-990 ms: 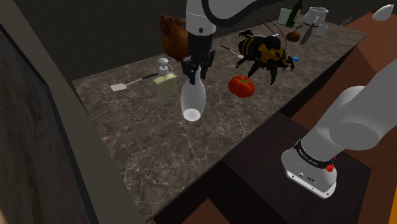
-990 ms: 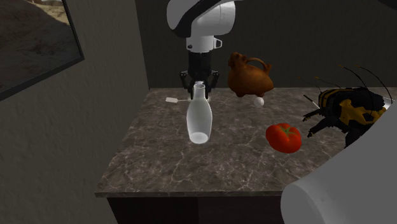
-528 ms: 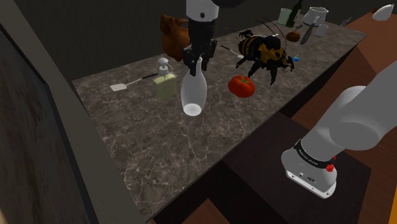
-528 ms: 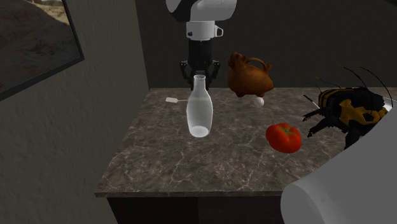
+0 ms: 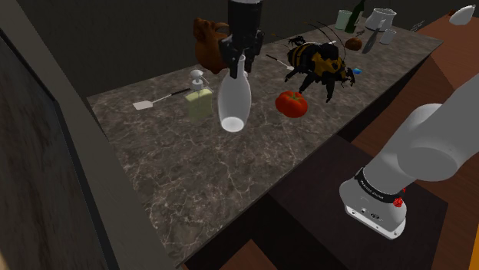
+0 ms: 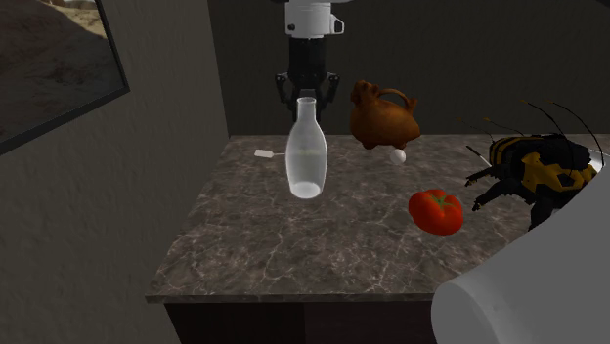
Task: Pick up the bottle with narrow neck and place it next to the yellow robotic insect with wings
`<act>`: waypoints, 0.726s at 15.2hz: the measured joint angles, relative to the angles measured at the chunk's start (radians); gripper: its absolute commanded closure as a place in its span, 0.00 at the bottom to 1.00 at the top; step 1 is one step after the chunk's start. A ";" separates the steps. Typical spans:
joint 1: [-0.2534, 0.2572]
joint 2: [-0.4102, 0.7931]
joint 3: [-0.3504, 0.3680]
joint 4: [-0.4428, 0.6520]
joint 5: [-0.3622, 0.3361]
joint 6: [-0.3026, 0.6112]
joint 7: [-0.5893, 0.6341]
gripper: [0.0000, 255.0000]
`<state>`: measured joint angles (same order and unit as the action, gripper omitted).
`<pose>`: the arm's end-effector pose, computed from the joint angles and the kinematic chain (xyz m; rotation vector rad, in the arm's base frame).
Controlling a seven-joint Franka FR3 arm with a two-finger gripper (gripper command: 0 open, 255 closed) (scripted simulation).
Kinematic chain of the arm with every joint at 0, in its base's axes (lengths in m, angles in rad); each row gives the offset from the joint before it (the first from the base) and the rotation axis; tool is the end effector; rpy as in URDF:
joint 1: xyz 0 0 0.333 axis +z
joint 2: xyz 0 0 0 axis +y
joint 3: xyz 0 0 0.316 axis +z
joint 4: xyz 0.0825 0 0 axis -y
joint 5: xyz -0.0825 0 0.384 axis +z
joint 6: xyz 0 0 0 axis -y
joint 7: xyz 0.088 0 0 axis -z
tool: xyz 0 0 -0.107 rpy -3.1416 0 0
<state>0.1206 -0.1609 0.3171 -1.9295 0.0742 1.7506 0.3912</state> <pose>0.4566 0.2309 0.5506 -3.1302 -0.0435 0.0509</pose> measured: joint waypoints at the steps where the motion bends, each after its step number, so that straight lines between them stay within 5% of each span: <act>1: 0.000 0.000 0.000 0.013 0.000 -0.013 0.001 1.00; 11: -0.003 0.011 -0.003 0.159 -0.005 -0.148 0.006 1.00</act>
<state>0.1178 -0.1497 0.3142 -1.7703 0.0692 1.6022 0.3973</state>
